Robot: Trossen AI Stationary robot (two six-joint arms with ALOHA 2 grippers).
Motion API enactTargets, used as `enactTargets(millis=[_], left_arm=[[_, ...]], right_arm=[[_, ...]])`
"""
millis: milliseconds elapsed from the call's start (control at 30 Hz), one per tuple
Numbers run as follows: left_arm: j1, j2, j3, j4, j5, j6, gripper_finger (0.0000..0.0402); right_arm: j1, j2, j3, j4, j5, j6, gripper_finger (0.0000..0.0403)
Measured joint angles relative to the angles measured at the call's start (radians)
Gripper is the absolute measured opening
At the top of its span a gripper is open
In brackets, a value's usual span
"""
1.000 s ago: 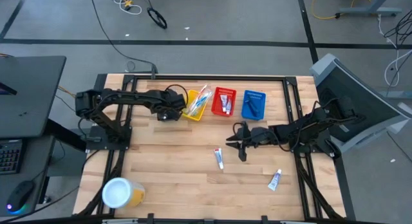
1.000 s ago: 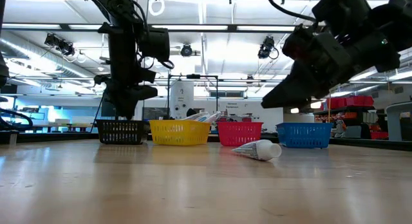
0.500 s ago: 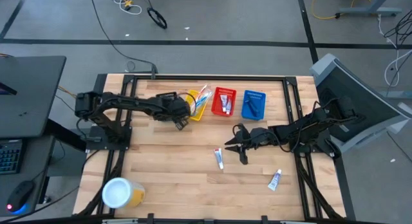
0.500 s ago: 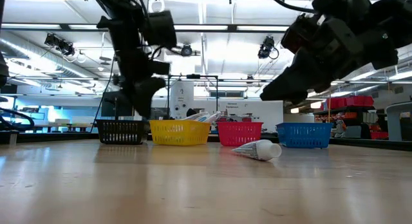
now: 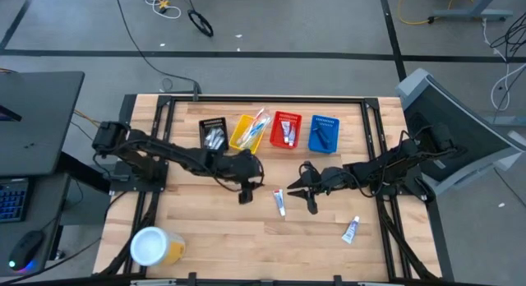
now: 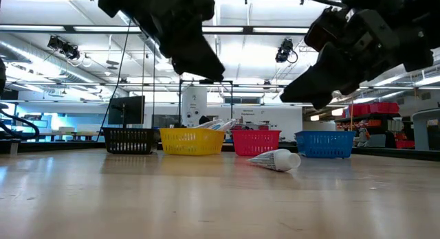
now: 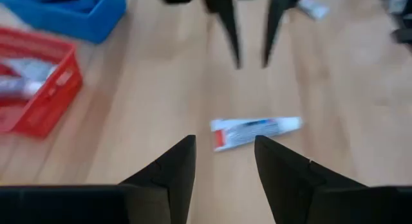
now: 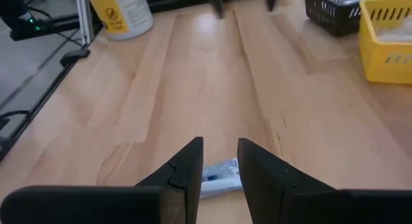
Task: Pick & Place Travel size toiletries
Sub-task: Put the white toothpaste into the red bin
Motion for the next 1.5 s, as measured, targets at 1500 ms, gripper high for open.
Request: enactTargets(millis=[1500], left_arm=[[-0.004, 0.311, 0.000, 0.225, 0.071, -0.152, 0.0167]], right_arm=[[0.089, 0.163, 0.360, -0.594, 0.021, 0.271, 0.0106]])
